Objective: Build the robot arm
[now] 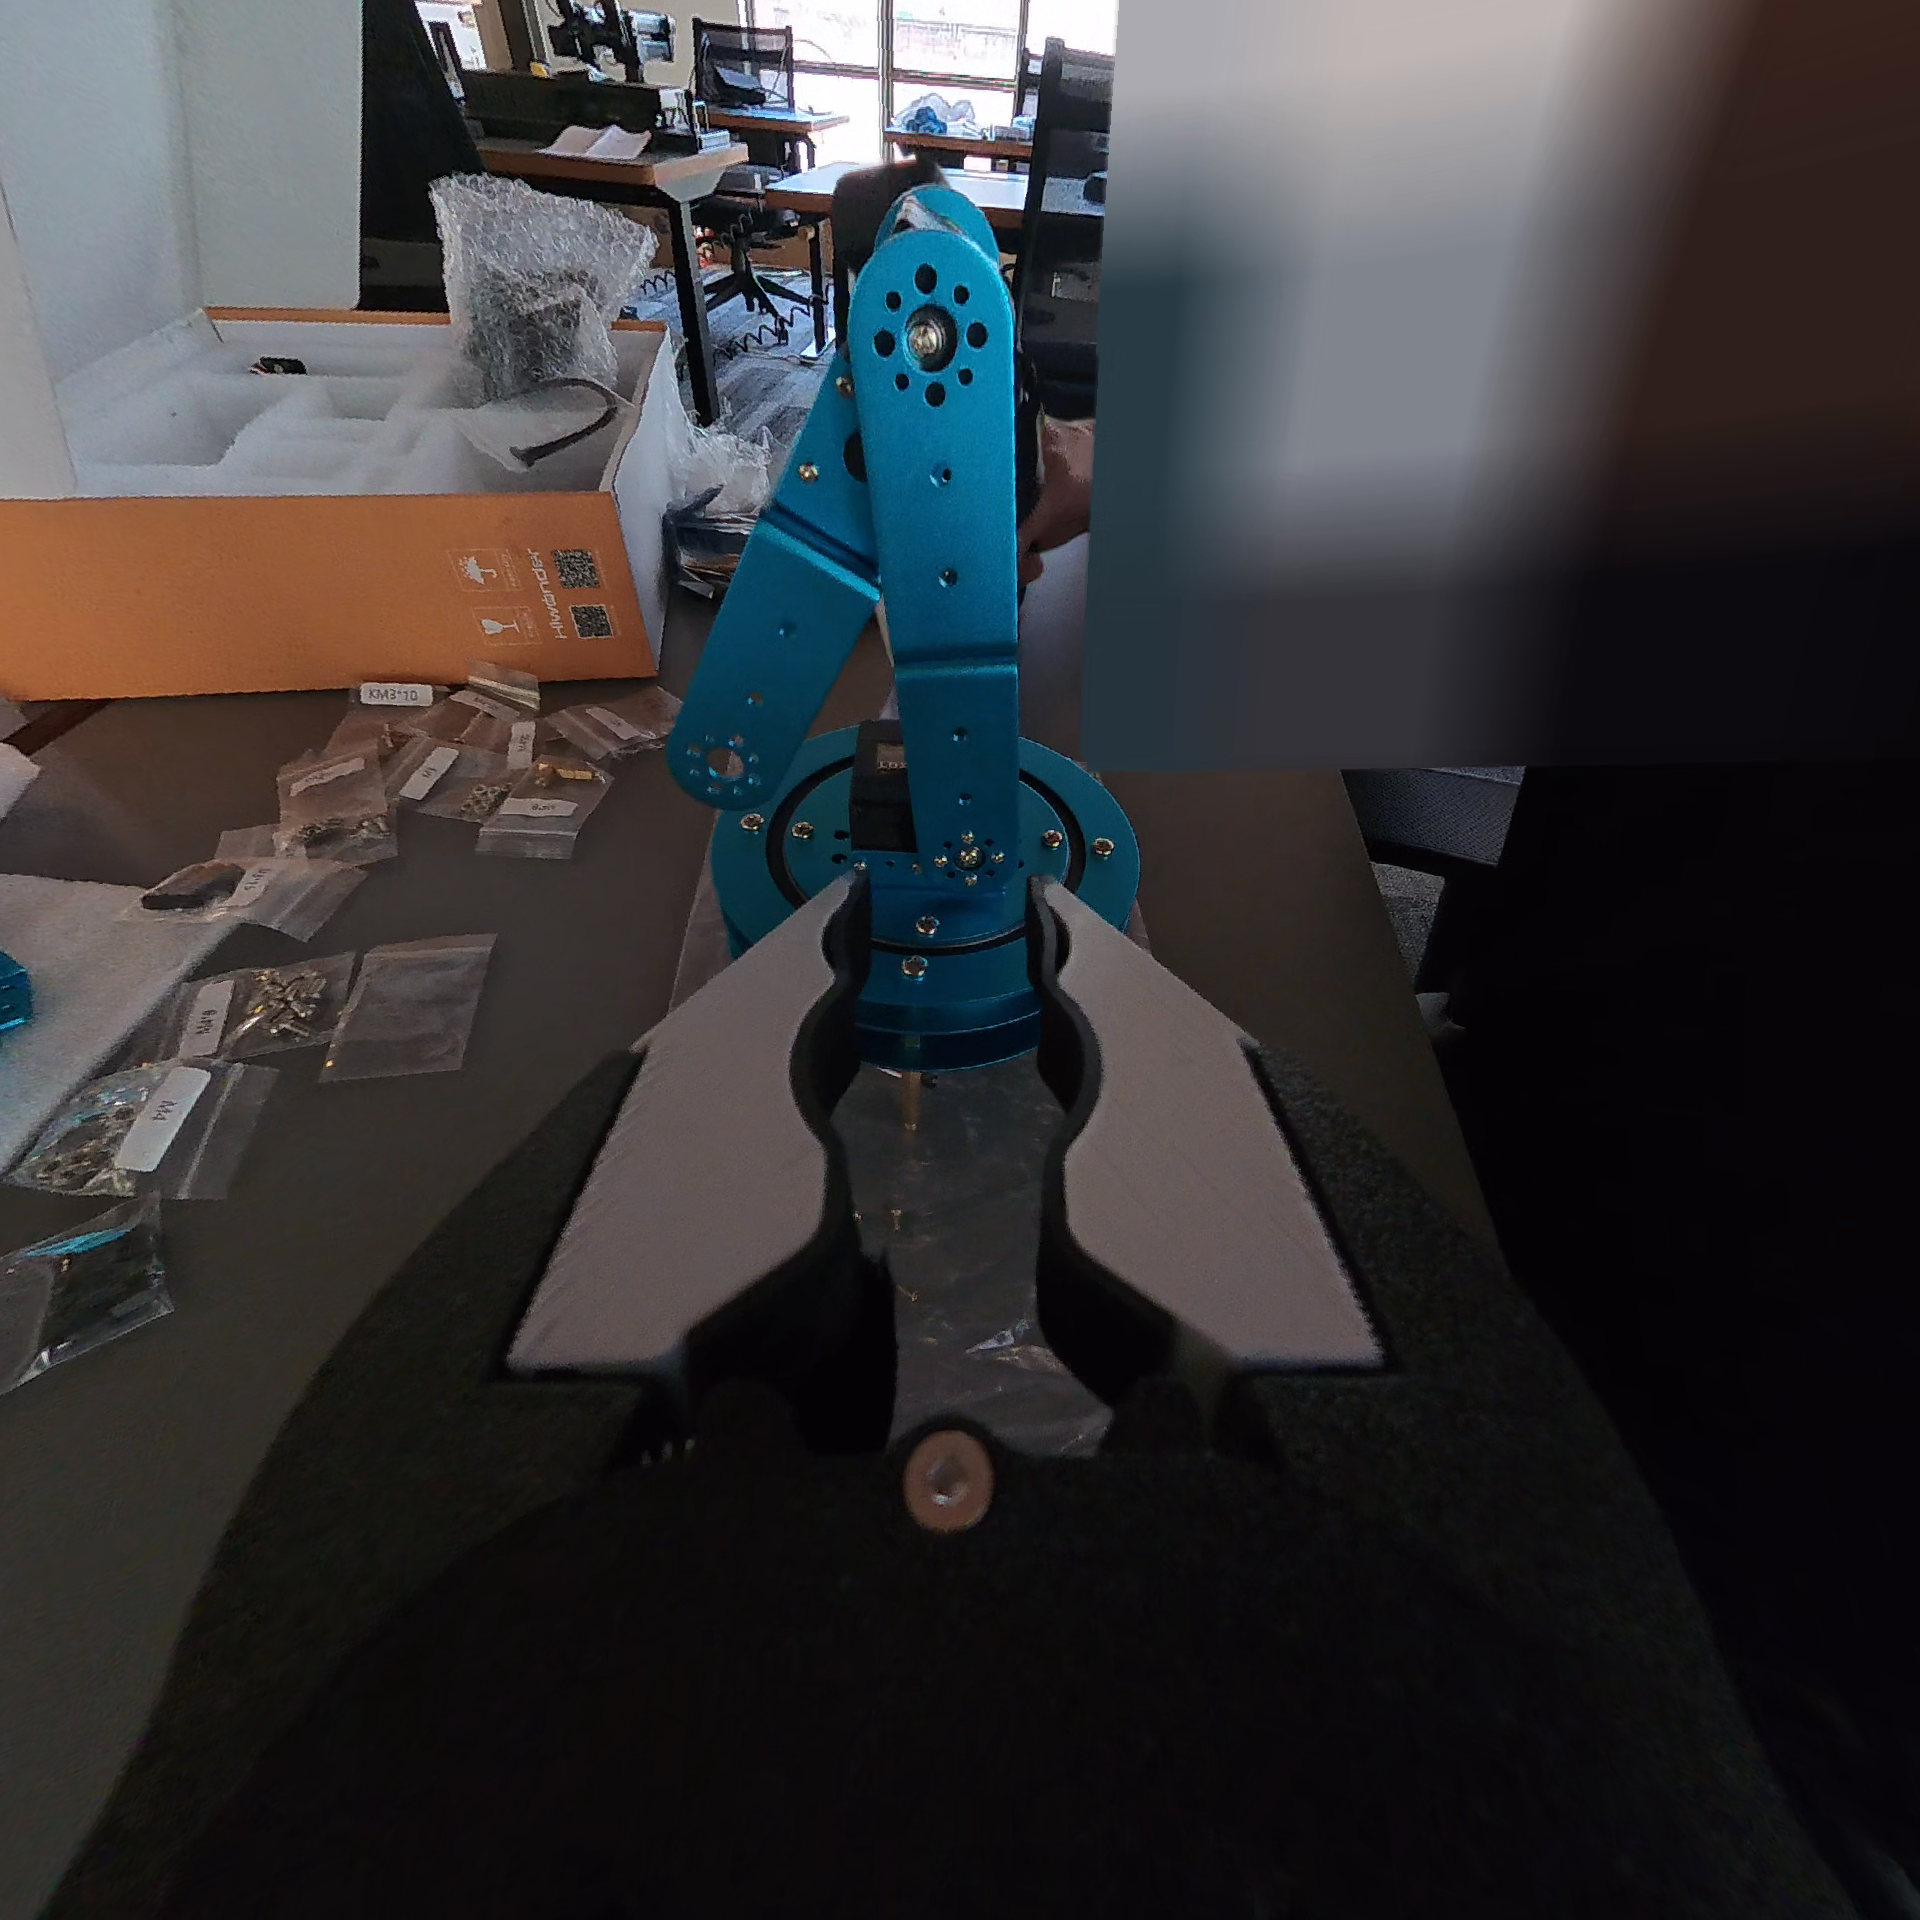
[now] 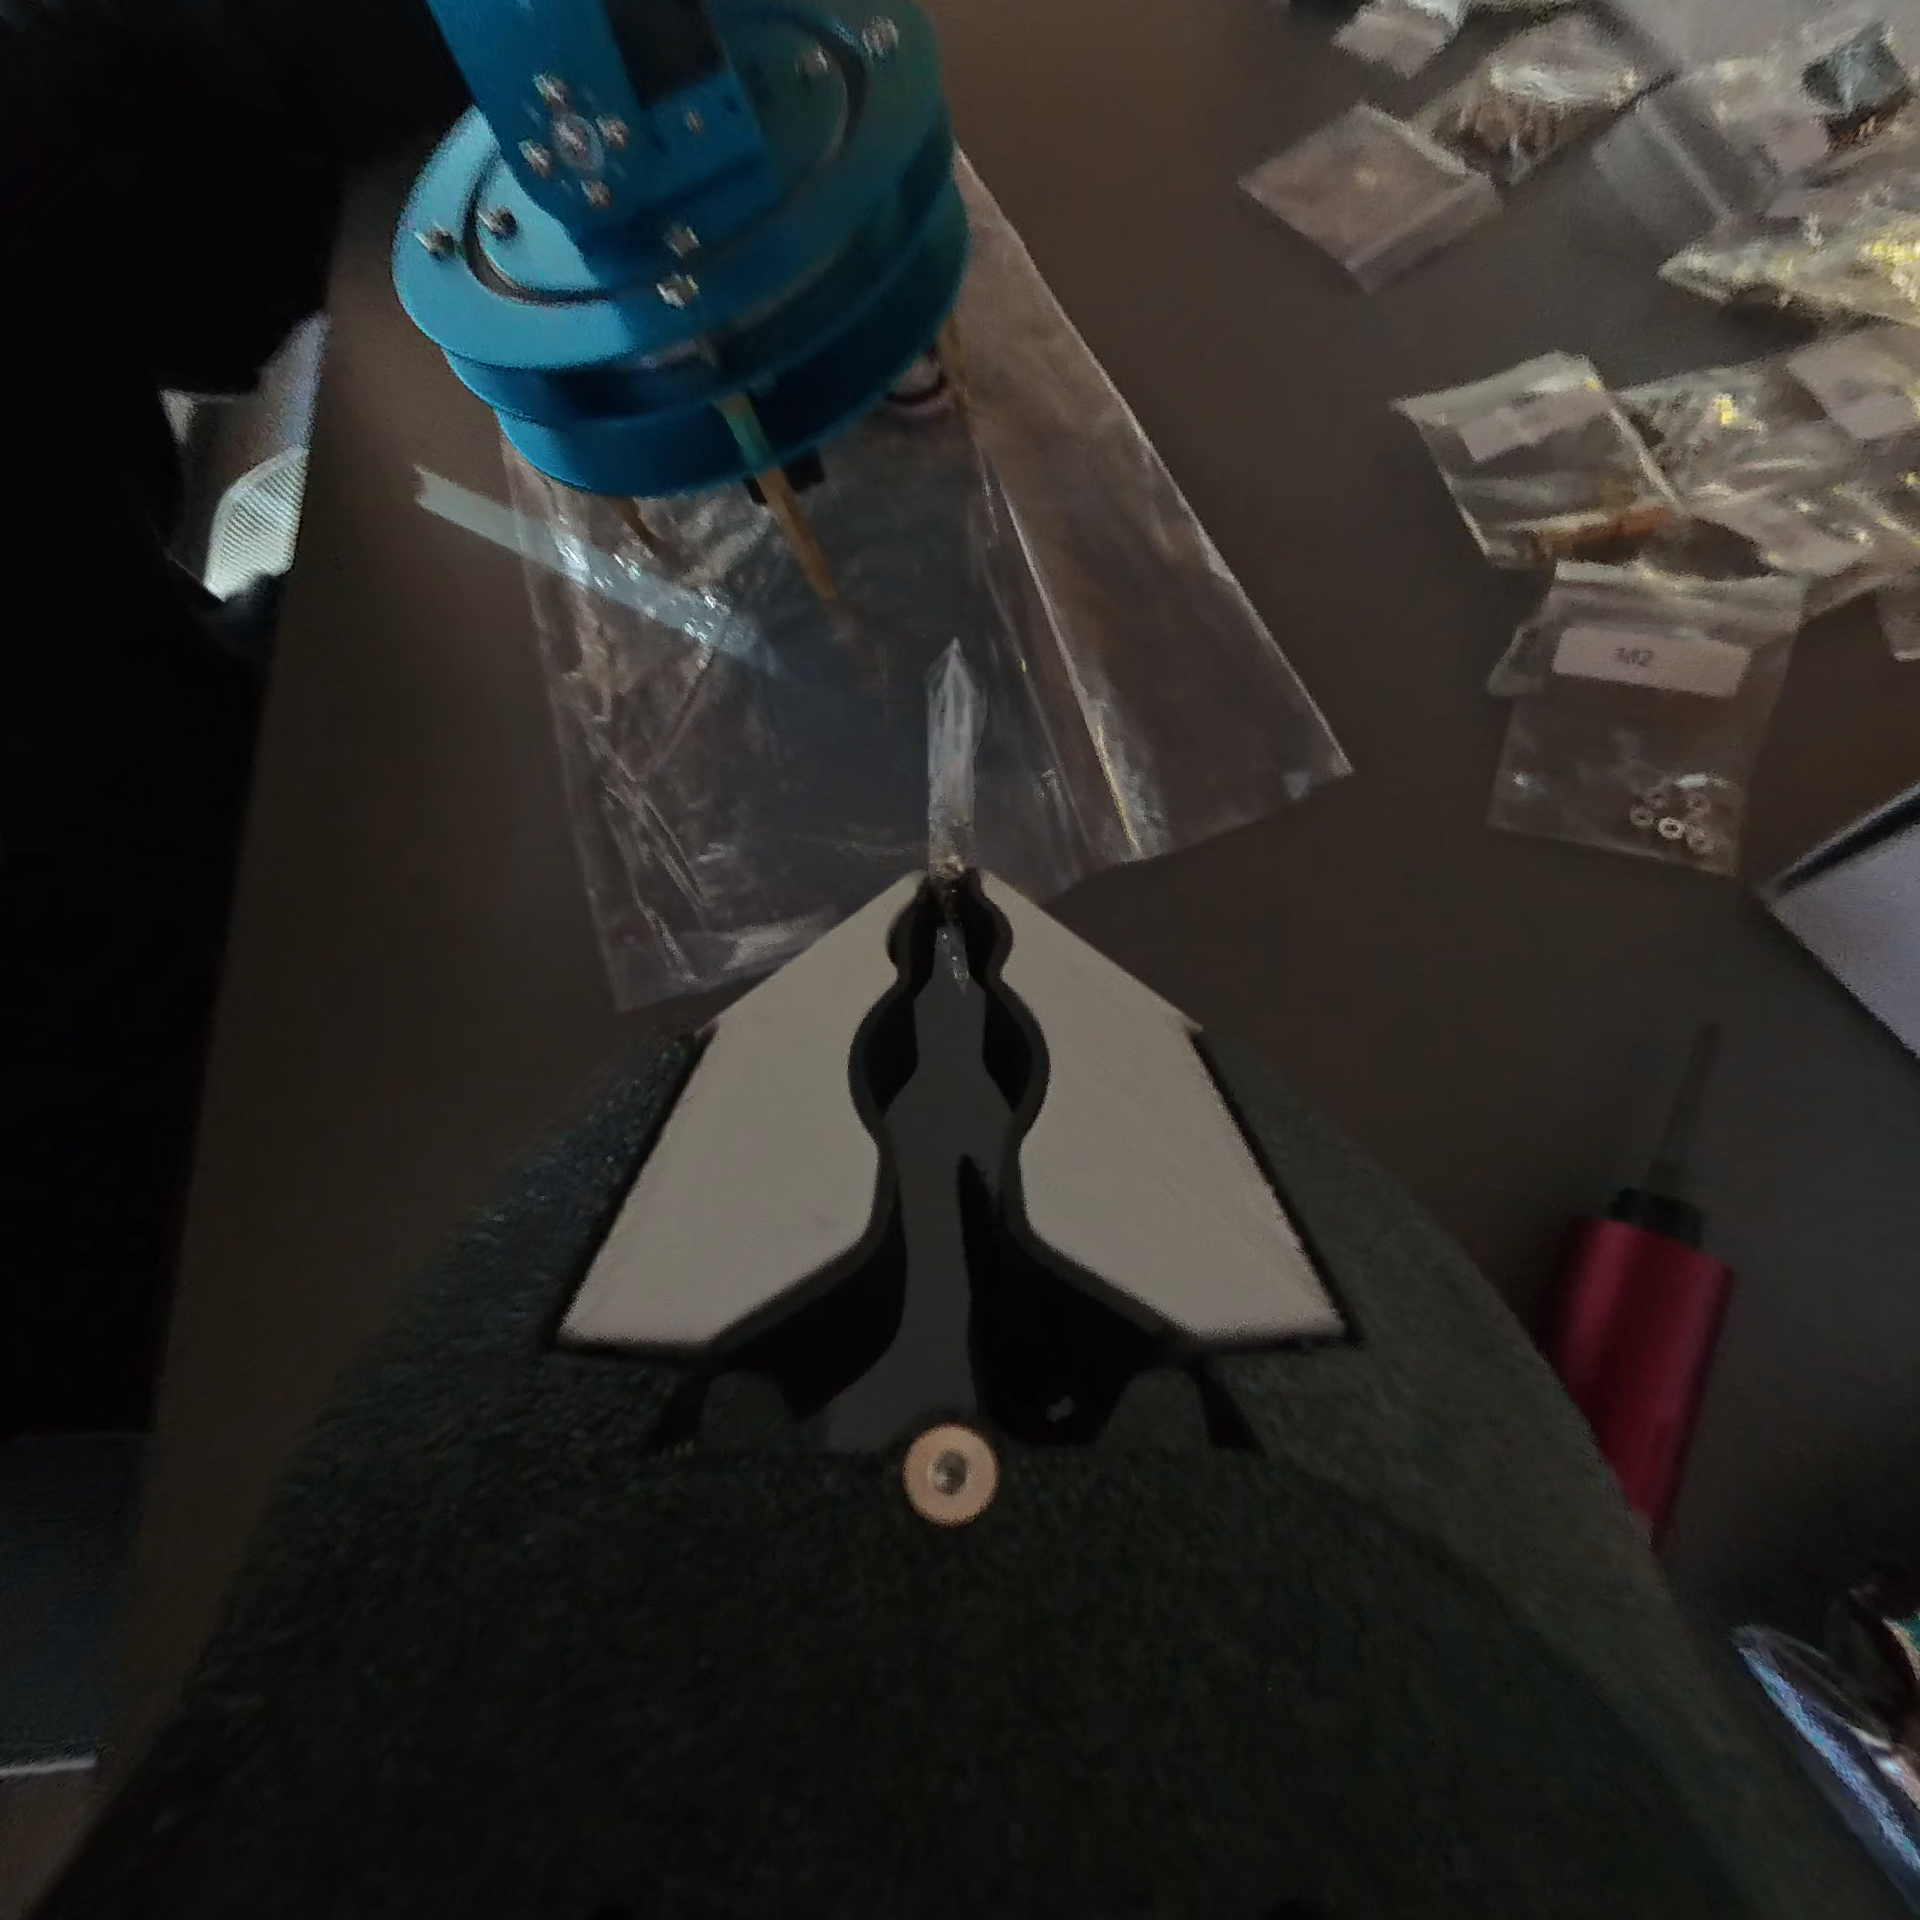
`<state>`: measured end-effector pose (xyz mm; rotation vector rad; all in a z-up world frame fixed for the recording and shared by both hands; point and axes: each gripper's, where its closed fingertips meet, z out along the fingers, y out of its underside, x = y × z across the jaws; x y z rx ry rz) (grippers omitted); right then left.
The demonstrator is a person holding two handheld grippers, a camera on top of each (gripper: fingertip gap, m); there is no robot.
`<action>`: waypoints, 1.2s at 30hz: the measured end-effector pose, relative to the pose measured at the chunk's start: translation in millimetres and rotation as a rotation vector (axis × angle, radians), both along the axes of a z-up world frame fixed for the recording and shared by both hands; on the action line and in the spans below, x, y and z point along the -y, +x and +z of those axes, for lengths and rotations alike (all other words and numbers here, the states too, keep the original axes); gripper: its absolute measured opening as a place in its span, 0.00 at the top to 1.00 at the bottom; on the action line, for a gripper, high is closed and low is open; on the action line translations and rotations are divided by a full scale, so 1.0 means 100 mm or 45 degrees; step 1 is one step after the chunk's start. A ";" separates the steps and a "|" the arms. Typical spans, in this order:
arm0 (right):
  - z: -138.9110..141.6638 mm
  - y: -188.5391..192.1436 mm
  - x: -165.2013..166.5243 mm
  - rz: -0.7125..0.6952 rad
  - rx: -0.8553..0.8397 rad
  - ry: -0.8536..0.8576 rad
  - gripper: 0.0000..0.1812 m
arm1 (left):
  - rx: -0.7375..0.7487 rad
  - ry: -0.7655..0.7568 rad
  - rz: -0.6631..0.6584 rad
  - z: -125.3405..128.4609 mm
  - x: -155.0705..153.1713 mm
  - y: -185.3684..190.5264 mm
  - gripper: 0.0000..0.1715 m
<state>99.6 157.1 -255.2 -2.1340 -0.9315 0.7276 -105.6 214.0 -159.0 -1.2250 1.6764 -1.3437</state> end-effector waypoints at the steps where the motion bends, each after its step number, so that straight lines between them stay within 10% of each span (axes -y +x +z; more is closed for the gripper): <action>1: -0.02 0.01 0.01 0.004 0.006 -0.014 0.98 | -0.002 0.002 0.001 0.00 0.00 0.00 0.84; 36: -0.01 0.06 0.02 -0.020 -0.031 0.001 0.98 | -0.021 0.030 0.004 -0.04 0.01 0.01 0.83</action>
